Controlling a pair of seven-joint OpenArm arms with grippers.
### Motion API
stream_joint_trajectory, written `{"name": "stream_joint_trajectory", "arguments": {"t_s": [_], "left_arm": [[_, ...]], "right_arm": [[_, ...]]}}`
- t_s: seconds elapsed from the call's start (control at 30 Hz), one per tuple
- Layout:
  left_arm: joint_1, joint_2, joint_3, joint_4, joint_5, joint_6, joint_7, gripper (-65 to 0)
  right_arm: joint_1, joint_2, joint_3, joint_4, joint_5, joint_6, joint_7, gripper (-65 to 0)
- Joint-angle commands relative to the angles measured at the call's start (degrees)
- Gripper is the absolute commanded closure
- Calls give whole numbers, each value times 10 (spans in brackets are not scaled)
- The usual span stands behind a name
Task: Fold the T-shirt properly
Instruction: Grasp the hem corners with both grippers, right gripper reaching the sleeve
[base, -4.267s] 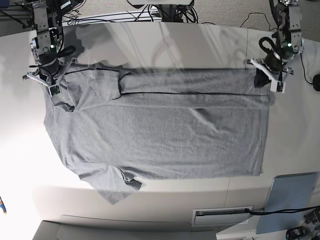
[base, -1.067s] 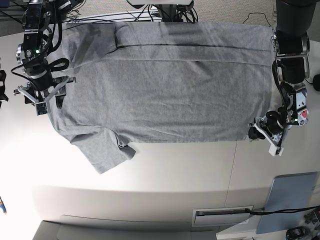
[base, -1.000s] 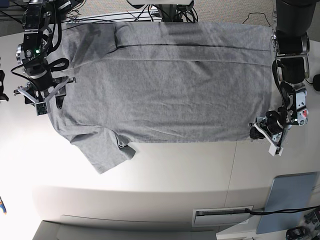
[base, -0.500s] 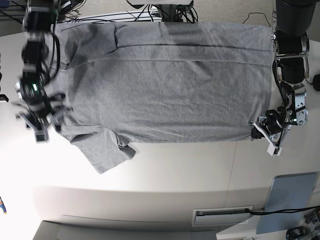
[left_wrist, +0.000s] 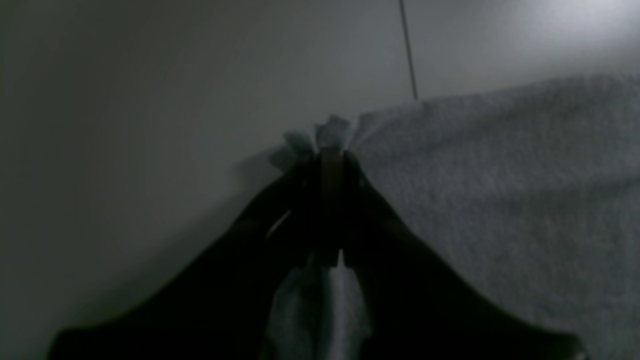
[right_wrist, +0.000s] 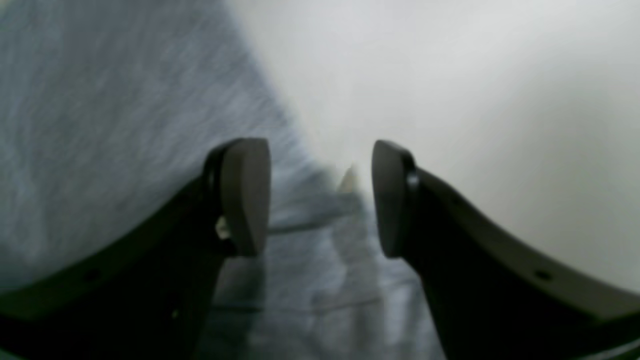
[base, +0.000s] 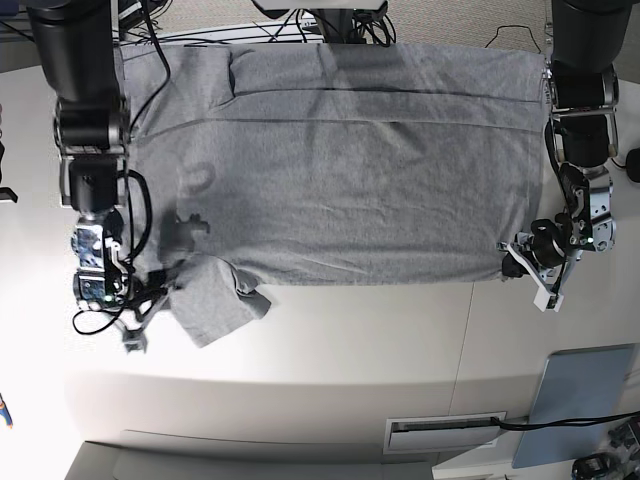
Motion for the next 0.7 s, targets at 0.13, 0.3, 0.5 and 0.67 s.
{"name": "stream_joint_trajectory", "arguments": {"t_s": [0.13, 0.3, 0.5, 0.67], "left_arm": [[-10, -8, 0, 4, 10, 2, 11, 0], [-10, -8, 0, 4, 9, 2, 8, 0], [-10, -8, 0, 4, 9, 2, -26, 0], [-9, -9, 0, 19, 9, 2, -22, 0]], "right_arm": [[26, -3, 2, -28, 1, 2, 7, -320], [23, -4, 2, -28, 0, 6, 6, -233], [23, -4, 2, -25, -7, 6, 41, 0], [23, -4, 2, 32, -7, 5, 28, 0]]}}
